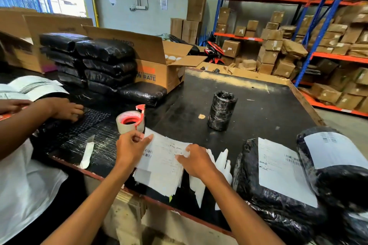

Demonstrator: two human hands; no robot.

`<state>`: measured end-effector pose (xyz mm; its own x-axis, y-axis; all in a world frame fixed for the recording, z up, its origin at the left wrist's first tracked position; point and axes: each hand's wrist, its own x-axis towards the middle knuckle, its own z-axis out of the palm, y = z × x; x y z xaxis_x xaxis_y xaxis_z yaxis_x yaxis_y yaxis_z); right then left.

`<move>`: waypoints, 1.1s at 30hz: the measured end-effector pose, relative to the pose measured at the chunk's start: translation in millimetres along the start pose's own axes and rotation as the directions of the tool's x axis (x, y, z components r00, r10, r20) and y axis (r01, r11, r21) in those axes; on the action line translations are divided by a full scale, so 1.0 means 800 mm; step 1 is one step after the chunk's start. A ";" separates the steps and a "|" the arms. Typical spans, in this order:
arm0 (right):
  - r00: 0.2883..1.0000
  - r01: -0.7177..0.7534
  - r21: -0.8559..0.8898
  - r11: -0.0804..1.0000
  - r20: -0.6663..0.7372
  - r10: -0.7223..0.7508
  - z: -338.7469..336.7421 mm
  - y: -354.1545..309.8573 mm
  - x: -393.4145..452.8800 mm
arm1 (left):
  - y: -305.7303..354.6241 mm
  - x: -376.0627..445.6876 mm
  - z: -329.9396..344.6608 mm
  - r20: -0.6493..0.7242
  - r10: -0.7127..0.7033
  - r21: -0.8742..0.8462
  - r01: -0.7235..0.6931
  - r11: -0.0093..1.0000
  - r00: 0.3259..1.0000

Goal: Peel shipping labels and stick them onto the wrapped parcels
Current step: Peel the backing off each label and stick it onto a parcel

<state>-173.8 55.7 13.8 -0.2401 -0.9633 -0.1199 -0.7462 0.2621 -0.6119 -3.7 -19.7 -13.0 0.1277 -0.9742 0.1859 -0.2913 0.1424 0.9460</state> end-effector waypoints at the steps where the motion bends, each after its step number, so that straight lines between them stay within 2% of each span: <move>1: 1.000 0.000 0.000 1.000 -0.010 0.000 0.001 0.002 0.002 | 0.004 0.003 -0.003 0.039 0.002 -0.038 0.000 0.999 0.999; 4: 0.994 0.053 0.027 0.998 -0.095 -0.050 -0.001 0.003 0.003 | 0.025 0.004 -0.013 0.132 0.050 -0.116 -0.034 0.993 0.990; 5: 0.988 0.090 0.084 0.992 -0.133 -0.078 -0.004 0.002 0.002 | 0.036 0.002 -0.015 0.152 0.066 -0.154 -0.042 0.987 0.986; 7: 0.980 0.145 0.325 0.934 -0.176 -0.091 -0.018 -0.003 -0.005 | 0.061 -0.004 -0.018 0.180 0.094 -0.241 -0.049 0.969 0.979; 9: 0.985 0.148 0.564 0.812 -0.154 -0.073 -0.041 -0.012 -0.021 | 0.088 -0.010 -0.018 0.185 0.099 -0.310 -0.038 0.950 0.978; 11: 0.981 0.195 0.659 0.726 -0.146 -0.131 -0.065 -0.019 -0.041 | 0.113 -0.014 -0.016 0.179 0.085 -0.373 -0.013 0.928 0.980; 13: 0.962 0.273 0.649 0.710 -0.183 -0.203 -0.092 -0.021 -0.061 | 0.137 -0.015 -0.012 0.176 0.063 -0.421 0.018 0.907 0.982; 18: 0.921 0.390 0.498 0.775 -0.221 -0.321 -0.155 -0.023 -0.105 | 0.190 -0.020 0.009 0.181 0.047 -0.465 0.043 0.884 0.982; 28: 0.880 0.470 0.375 0.799 -0.267 -0.392 -0.222 -0.009 -0.154 | 0.255 -0.042 0.042 0.225 0.135 -0.502 -0.004 0.865 0.965; 33: 0.857 0.513 0.386 0.767 -0.279 -0.432 -0.234 -0.011 -0.160 | 0.267 -0.044 0.046 0.228 0.138 -0.470 -0.015 0.883 0.964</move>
<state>-253.0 187.4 180.9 -0.0566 -0.9232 0.3801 -0.4556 -0.3149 -0.8326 -105.3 38.7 172.4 -0.1333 -0.9594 0.2488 0.1864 0.2222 0.9570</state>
